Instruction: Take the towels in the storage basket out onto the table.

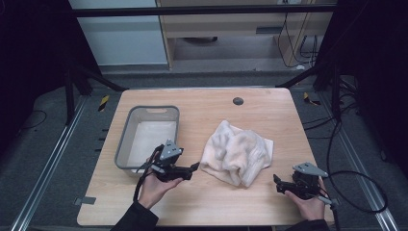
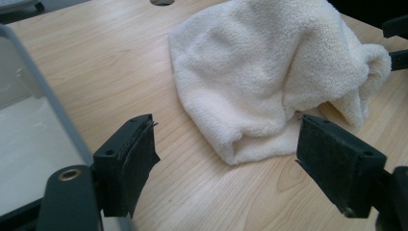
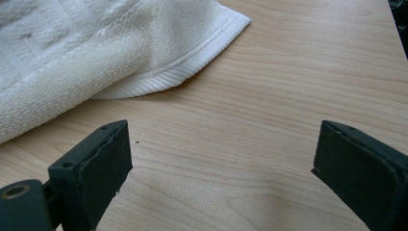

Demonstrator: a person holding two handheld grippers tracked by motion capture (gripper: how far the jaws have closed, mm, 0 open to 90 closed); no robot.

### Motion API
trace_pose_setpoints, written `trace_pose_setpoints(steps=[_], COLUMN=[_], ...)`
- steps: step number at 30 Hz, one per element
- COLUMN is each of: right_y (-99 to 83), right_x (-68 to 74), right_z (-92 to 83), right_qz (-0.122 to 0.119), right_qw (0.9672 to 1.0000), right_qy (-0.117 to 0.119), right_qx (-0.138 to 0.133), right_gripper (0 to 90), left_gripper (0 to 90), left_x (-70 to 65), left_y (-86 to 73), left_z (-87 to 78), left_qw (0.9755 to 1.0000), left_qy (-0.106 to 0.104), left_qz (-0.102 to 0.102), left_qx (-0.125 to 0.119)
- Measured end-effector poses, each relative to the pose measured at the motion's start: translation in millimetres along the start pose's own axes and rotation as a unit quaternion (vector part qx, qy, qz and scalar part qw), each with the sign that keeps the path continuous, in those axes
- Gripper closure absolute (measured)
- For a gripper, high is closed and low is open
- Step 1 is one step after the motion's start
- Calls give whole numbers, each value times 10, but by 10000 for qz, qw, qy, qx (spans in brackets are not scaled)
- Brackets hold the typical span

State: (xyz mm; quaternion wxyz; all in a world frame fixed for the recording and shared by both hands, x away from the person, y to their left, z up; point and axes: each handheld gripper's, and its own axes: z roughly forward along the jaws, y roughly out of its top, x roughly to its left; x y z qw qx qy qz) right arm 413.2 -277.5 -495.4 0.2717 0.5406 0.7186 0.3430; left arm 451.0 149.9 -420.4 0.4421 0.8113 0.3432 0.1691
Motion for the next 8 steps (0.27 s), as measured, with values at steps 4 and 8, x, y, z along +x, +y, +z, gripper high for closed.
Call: trace_pose_setpoints(steps=[4,8], right_y=[-2,-4], right_x=[3,1], right_z=[4,1], right_qz=[-9,-20], right_qw=[10000,10000], right_qy=[5,11], right_qx=[12,12], right_gripper=[58,57], left_gripper=[234,258], left_x=[71,131], left_y=[-60,-122], left_z=[-99,-206], left_qw=[9999,9996], left_qy=[77,142], left_qz=[-95,-178], left_qx=[-79,-183])
